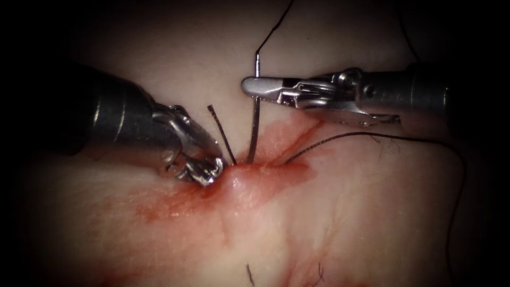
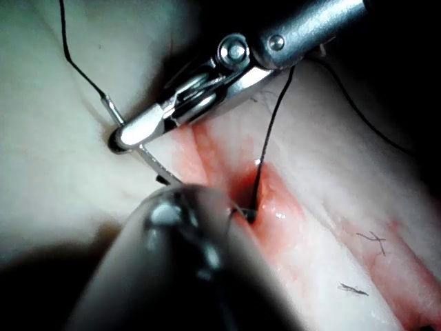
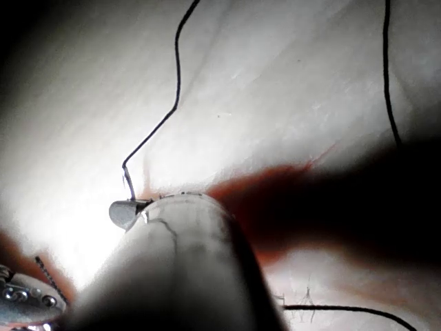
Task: Wound Closure
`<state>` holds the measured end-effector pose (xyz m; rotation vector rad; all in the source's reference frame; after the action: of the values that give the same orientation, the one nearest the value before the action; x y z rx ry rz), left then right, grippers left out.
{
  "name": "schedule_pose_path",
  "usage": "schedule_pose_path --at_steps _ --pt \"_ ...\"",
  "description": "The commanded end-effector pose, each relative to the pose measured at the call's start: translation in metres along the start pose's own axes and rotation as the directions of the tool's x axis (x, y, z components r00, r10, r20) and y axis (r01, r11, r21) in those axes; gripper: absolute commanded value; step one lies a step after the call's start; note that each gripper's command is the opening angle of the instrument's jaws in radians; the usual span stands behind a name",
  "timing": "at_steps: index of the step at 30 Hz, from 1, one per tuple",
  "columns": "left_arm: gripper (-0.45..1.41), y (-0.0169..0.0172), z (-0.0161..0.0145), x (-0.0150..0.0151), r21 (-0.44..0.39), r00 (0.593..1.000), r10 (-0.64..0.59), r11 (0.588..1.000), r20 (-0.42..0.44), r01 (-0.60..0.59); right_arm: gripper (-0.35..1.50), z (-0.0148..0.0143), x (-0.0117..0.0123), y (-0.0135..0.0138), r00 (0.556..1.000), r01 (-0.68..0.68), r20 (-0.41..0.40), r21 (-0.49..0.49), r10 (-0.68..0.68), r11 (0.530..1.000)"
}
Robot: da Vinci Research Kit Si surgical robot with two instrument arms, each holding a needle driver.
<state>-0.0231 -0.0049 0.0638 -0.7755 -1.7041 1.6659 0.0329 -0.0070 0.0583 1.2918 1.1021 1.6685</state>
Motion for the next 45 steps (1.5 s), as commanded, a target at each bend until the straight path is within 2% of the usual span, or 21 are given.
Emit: schedule_pose_path --at_steps 1,5,17,45 --pt "-0.45 -0.0005 0.0004 0.0004 0.000 1.000 0.001 1.000 0.000 -0.001 -0.35 0.0010 0.0002 -0.0001 1.000 -0.006 0.003 0.006 0.006 1.000" --pt "-0.45 -0.0005 0.0004 0.0004 0.000 1.000 0.001 1.000 0.001 -0.001 -0.35 0.0012 -0.0001 -0.0002 1.000 -0.020 0.018 0.042 0.020 0.999" --pt "-0.45 -0.0006 0.0004 0.0003 0.000 1.000 0.002 1.000 0.002 -0.002 -0.35 0.0017 -0.0009 -0.0006 0.995 -0.094 0.022 0.070 0.093 0.993" --pt "-0.45 -0.0006 0.0004 0.0003 0.000 1.000 0.003 1.000 0.005 -0.003 -0.35 0.0018 -0.0016 -0.0008 0.974 -0.224 0.035 0.090 0.222 0.970"
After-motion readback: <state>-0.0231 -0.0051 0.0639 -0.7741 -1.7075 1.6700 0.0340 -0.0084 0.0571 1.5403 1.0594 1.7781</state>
